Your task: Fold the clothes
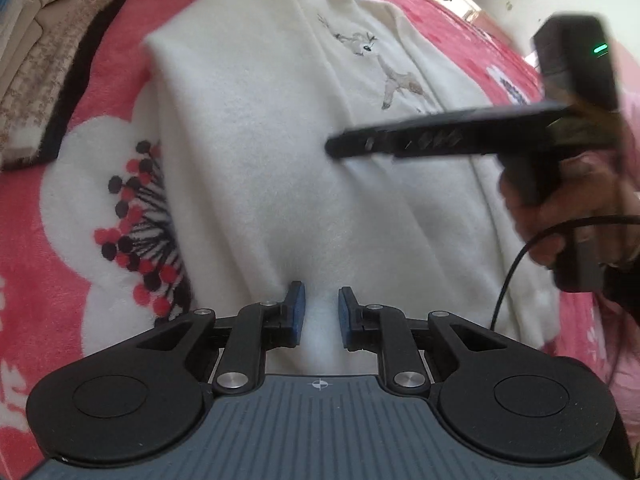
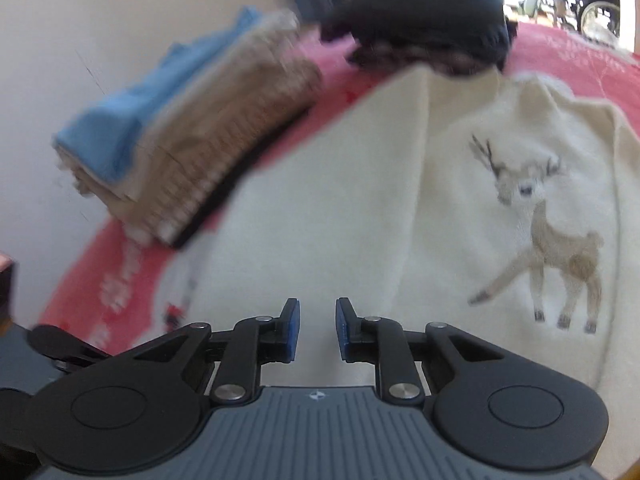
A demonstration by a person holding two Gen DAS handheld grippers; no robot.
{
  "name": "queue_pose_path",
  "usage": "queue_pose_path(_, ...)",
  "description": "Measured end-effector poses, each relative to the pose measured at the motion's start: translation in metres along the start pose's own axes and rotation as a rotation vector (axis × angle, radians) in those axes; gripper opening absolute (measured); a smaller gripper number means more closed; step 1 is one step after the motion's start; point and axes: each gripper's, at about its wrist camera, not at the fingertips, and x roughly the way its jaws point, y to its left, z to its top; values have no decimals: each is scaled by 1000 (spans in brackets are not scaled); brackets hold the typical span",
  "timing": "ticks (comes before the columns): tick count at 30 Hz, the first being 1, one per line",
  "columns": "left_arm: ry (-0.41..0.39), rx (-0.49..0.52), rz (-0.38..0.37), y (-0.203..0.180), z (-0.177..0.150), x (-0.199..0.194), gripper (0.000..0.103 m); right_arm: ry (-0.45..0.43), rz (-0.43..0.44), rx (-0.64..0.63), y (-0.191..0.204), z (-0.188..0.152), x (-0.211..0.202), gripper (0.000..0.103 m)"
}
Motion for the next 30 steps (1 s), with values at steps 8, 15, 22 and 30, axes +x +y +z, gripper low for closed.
queue_pose_path(8, -140, -94, -24, 33, 24, -26, 23, -107, -21, -80, -16, 94, -1, 16)
queue_pose_path(15, -114, -112, -18, 44, 20, -2, 23, -163, -65, 65, -45, 146, 95, 11)
queue_pose_path(22, -182, -189, 13, 63, 20, -22, 30, -278, -64, 166, -76, 171, 69, 16)
queue_pose_path(30, -157, -263, 2, 84, 6, -27, 45, -205, -108, 159, -72, 192, 70, 25)
